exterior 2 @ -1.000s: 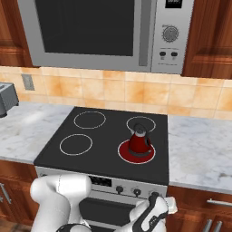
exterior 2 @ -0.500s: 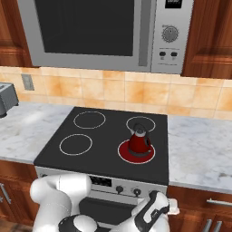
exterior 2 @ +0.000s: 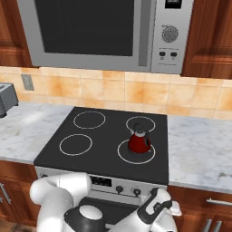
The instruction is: The kettle is done boiling. Turn off the stove, then wait for 300 timesteps before moving the kettle to the dining table.
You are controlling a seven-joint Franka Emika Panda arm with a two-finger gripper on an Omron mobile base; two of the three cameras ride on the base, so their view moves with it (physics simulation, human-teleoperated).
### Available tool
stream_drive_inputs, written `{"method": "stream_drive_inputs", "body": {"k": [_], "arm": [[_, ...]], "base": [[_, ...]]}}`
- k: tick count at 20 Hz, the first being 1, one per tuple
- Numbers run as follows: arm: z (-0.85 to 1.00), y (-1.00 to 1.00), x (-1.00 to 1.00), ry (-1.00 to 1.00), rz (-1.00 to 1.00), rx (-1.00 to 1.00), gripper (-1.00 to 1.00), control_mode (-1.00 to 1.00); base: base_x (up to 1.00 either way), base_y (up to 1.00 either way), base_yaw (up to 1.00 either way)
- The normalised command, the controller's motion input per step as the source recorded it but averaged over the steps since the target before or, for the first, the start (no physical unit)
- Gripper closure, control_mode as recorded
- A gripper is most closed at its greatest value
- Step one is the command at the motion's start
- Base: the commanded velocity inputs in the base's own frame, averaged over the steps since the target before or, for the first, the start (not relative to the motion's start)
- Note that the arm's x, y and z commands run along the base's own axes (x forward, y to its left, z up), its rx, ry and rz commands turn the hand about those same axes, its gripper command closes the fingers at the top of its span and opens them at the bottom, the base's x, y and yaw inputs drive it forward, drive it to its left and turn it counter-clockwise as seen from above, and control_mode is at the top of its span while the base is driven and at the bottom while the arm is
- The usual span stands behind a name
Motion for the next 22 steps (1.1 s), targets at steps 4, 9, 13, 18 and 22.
{"method": "stream_drive_inputs", "body": {"k": [4, 9, 13, 18, 22], "arm": [[-0.25, 0.0, 0.0, 0.09, 0.0, 0.19, 1.0, -1.0], [-0.22, 0.0, 0.01, 0.08, 0.0, 0.09, -1.0, -1.0], [-0.06, 0.05, 0.0, 0.03, 0.0, 0.0, -1.0, -1.0], [0.0, 0.03, -0.2, -0.01, 0.0, 0.0, -1.0, -1.0], [0.0, 0.0, -0.42, -0.07, 0.0, 0.0, -1.0, -1.0]], "base": [[0.0, 0.0, 0.0], [0.0, 0.0, 0.0], [0.0, 0.0, 0.0], [0.0, 0.0, 0.0], [0.0, 0.0, 0.0]]}}
